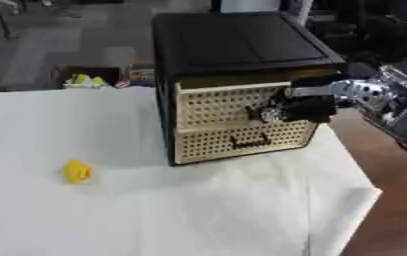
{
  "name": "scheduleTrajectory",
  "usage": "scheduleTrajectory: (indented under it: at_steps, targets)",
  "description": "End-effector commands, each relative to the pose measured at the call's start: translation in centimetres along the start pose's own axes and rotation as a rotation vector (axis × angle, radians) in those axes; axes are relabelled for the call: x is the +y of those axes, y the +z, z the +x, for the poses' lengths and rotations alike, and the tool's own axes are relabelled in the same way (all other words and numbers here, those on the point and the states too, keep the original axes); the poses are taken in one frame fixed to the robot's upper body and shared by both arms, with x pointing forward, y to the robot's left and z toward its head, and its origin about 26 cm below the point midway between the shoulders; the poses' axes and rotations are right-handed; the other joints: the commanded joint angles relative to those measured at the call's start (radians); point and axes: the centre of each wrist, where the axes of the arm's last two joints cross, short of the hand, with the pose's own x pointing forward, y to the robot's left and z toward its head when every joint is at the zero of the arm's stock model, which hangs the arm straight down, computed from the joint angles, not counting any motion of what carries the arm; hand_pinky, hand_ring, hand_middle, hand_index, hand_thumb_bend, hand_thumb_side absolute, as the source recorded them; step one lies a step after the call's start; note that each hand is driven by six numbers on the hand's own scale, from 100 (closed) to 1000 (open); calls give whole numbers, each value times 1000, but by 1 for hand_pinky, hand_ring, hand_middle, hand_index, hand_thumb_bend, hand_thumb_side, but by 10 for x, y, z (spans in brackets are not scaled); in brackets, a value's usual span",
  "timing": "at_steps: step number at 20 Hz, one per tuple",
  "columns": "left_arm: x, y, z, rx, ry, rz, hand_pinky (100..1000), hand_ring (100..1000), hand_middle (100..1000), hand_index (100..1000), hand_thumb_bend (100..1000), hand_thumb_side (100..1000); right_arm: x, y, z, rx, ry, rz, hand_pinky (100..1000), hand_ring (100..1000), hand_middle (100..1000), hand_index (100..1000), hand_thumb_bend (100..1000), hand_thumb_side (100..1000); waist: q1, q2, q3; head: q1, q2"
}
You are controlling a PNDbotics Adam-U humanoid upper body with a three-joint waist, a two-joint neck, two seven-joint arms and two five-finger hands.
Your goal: Pick up objects from table and place into drawer.
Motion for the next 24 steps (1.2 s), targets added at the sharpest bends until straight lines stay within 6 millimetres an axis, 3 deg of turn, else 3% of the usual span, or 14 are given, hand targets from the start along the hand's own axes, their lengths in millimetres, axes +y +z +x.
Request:
scheduleTrajectory:
  at_steps: [1,10,24]
  targets:
    - [5,-9,8,-53,-8,4,785,894,869,908,100,1000,-5,10,0,72,-42,88,100,100,100,770,134,1000,0,-22,-1,-2,3]
    - [5,-10,8,-54,-7,7,785,894,869,911,100,1000,6,9,-6,77,-71,151,100,100,100,768,135,1000,4,-22,2,-5,0]
    - [6,-10,8,-55,-8,7,785,895,869,911,100,1000,17,20,8,27,-101,179,100,100,100,772,138,1000,2,-26,-6,-4,0]
